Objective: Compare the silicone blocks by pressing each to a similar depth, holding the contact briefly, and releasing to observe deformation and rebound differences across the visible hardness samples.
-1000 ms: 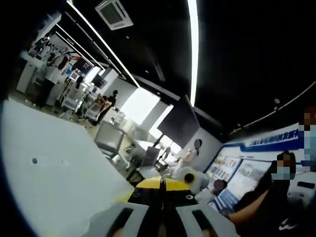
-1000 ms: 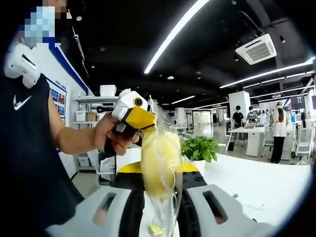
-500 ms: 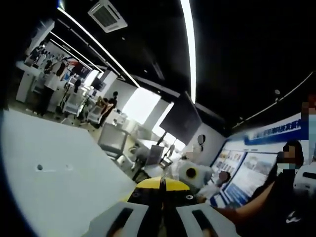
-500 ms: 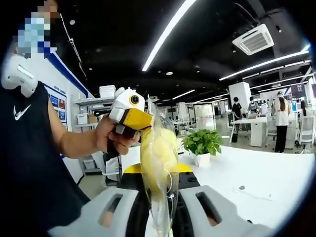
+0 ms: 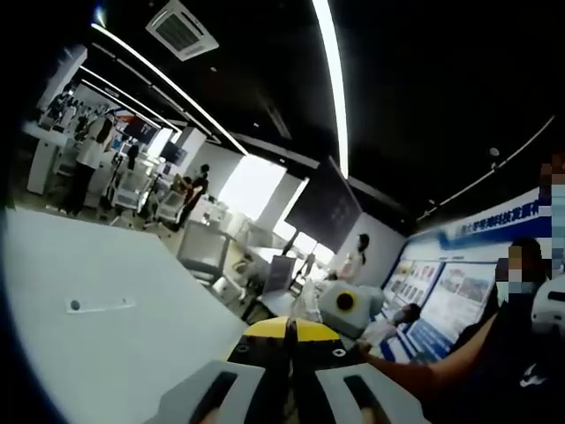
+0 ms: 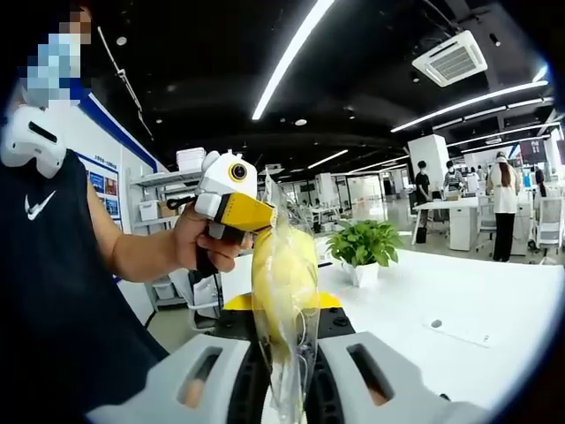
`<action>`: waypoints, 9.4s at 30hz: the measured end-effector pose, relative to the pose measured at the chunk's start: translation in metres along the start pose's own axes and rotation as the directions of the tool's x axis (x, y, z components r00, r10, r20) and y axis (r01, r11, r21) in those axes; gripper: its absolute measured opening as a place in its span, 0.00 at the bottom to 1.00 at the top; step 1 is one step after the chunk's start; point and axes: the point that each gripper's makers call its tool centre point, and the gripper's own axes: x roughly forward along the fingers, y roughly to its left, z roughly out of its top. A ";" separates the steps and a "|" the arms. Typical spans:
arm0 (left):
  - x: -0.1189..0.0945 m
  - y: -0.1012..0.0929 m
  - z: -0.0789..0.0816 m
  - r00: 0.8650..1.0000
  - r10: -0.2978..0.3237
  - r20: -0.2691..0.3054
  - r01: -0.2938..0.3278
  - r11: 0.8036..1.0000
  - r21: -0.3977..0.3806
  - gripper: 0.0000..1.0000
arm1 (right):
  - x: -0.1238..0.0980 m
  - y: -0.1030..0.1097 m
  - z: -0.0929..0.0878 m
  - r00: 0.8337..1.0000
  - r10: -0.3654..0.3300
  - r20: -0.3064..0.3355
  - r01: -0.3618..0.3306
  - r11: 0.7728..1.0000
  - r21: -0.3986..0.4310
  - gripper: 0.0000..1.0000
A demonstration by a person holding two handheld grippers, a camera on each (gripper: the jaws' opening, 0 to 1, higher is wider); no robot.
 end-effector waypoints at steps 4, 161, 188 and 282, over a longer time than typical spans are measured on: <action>-0.003 0.003 -0.001 1.000 0.015 0.008 -0.015 1.000 -0.002 0.00 | 0.003 -0.001 -0.001 1.000 0.001 -0.016 -0.001 1.000 0.006 0.04; 0.027 0.052 -0.019 0.995 0.102 0.000 -0.102 0.994 0.048 0.00 | -0.128 -0.091 -0.168 0.863 -0.489 -0.124 0.475 0.871 -0.128 0.97; 0.030 0.097 -0.086 0.989 0.138 -0.051 -0.144 0.982 -0.124 0.00 | -0.137 -0.081 -0.219 0.827 -0.529 -0.189 0.529 0.847 -0.053 0.97; 0.021 0.299 -0.323 0.700 0.566 -0.436 -0.704 0.649 -0.290 0.00 | -0.143 -0.067 -0.271 0.809 -0.508 -0.296 0.551 0.831 0.080 0.97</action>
